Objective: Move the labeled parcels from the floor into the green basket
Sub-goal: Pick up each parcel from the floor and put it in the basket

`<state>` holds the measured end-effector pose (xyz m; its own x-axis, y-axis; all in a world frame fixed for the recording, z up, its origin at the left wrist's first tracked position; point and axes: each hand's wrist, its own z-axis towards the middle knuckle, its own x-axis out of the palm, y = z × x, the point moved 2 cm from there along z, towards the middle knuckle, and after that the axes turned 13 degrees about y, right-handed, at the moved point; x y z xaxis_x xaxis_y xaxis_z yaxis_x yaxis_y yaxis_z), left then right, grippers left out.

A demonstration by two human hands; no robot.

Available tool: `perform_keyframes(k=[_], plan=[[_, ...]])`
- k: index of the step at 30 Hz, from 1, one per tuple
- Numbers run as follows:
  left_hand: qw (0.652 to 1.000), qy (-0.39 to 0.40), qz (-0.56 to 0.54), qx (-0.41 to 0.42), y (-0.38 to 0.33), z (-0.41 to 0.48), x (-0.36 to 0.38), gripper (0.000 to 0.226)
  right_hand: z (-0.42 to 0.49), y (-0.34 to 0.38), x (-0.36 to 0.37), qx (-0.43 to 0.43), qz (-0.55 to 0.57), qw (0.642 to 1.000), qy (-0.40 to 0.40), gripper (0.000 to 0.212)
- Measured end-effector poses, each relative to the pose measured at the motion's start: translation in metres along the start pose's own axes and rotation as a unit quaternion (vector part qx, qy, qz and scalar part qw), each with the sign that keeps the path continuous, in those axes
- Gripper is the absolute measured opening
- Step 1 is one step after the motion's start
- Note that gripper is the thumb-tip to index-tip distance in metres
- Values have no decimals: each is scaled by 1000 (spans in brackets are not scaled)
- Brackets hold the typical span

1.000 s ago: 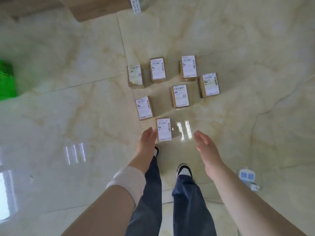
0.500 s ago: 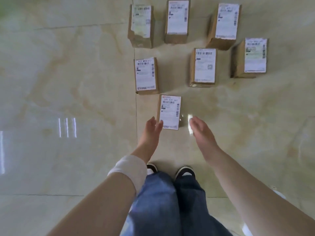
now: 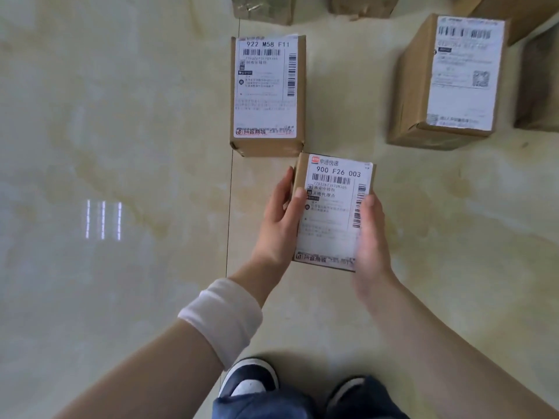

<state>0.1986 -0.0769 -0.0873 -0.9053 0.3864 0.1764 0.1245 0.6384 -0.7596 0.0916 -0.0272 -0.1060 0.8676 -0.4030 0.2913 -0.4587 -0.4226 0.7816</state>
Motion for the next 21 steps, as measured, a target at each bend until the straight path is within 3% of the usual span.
perform_keyframes(k=[6, 9, 18, 21], plan=[[1000, 6, -9, -22, -14, -11, 6, 53, -9, 12, -2, 86, 14, 996, 20, 104], [999, 0, -27, -27, -53, -48, 18, 45, -36, 47, 6, 143, -6, 988, 59, 114], [990, -56, -122, -35, -271, -267, 60, 45, -214, 281, 112, 145, -51, 987, 56, 77], [986, -80, -147, -11, -360, -343, 72, 48, -269, 373, 157, 135, -71, 986, 68, 76]])
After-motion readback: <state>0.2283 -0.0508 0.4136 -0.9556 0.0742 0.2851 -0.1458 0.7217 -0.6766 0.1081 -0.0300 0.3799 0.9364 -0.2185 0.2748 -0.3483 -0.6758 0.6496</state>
